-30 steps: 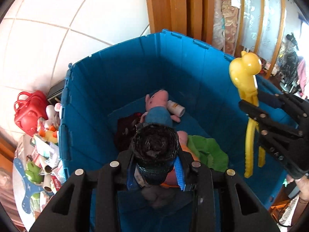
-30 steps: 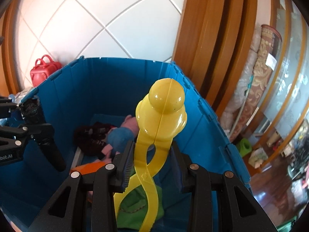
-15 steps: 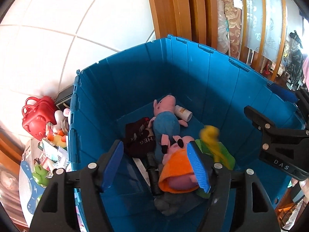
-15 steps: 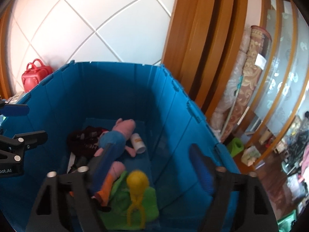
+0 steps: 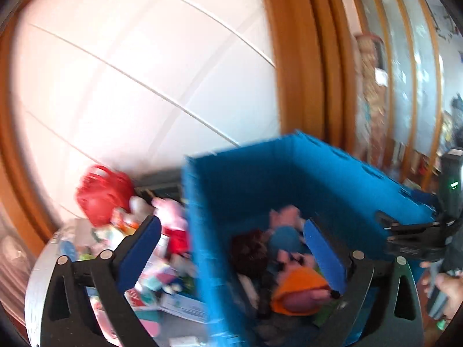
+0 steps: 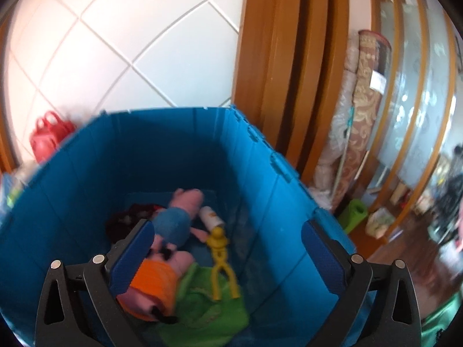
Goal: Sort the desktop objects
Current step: 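Withdraw both grippers from the bin back toward the pile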
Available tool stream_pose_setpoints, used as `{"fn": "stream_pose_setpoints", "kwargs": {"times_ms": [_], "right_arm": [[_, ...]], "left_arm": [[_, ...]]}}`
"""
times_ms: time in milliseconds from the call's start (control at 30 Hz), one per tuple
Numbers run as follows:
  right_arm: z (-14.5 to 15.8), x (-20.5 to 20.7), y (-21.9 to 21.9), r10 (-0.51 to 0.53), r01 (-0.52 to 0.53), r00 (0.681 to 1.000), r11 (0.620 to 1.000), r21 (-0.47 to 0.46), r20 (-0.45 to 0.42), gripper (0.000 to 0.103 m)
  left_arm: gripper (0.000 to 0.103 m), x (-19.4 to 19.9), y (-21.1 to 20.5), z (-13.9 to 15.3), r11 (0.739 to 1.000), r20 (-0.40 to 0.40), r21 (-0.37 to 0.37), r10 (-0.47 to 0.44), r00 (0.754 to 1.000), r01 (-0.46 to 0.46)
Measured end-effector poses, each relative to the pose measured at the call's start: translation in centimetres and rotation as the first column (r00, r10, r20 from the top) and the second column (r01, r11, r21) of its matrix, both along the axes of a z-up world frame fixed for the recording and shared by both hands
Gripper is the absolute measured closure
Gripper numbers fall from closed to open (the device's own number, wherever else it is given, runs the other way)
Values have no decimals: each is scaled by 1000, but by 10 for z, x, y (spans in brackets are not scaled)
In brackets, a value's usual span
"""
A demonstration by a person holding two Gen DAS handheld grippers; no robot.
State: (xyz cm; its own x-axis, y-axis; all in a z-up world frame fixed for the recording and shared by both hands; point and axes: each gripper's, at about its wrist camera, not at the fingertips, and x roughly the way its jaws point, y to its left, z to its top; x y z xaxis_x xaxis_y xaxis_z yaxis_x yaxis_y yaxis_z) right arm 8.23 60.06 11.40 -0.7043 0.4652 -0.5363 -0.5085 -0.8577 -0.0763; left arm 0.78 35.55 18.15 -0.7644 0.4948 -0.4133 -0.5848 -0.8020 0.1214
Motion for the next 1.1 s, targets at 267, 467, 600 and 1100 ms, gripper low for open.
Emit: {"fn": "stream_pose_setpoints", "kwargs": {"times_ms": [267, 467, 600, 1100], "right_arm": [[49, 12, -70, 99, -128, 958, 988, -90, -271, 0], [67, -14, -148, 218, -252, 925, 965, -71, -310, 0], [72, -38, -197, 275, -319, 905, 943, -91, -325, 0], [-45, -134, -335, 357, -363, 932, 913, -187, -64, 0]], "left_arm": [[3, -28, -112, -22, 974, -16, 60, 220, 975, -219], [3, -63, -194, -47, 957, 49, 21, 287, 957, -289], [3, -81, -253, -73, 940, 85, -18, 340, 936, -340], [3, -146, -448, -246, 874, 301, -218, 484, 822, -434]]}}
